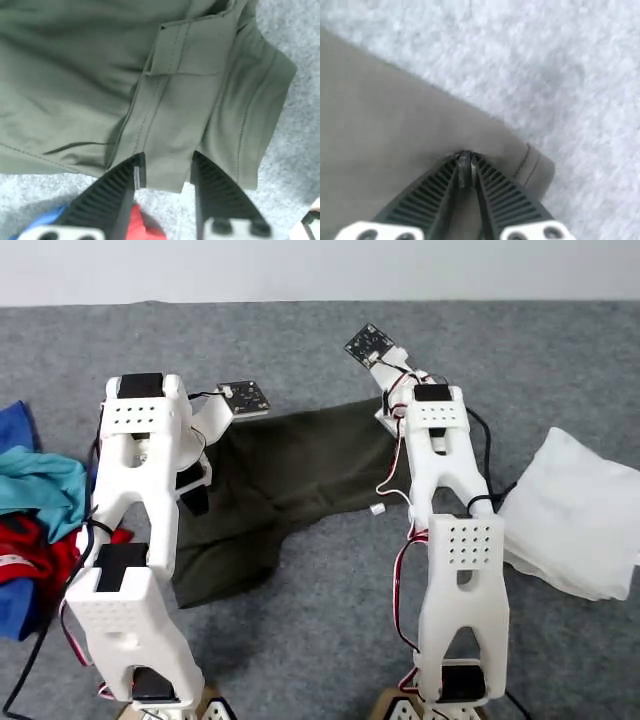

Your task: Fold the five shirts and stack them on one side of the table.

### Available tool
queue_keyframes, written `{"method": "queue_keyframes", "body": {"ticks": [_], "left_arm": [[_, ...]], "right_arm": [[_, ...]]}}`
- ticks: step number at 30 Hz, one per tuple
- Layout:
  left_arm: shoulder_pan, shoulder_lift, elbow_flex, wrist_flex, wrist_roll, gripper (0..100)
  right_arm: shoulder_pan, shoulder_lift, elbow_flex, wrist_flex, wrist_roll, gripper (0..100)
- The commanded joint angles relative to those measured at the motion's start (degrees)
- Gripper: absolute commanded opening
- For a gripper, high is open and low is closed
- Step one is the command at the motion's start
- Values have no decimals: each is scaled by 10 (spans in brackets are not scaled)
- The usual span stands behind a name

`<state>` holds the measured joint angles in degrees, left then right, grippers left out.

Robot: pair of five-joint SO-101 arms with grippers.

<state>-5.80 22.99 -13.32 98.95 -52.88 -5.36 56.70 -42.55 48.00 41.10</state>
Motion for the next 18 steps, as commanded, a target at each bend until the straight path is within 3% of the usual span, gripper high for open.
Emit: {"method": "queue_keyframes", "body": {"ticks": [1,7,12,18], "left_arm": [[5,-40,-5,14,4,111],[6,-41,-6,14,18,90],[6,-36,-5,14,56,94],[5,31,0,-49,107,104]], "right_arm": [[-1,-20,-12,-21,-4,10],[-7,-96,-18,61,-58,10],[-30,-160,-18,193,-85,10],[-53,-193,-18,324,-86,10]]}}
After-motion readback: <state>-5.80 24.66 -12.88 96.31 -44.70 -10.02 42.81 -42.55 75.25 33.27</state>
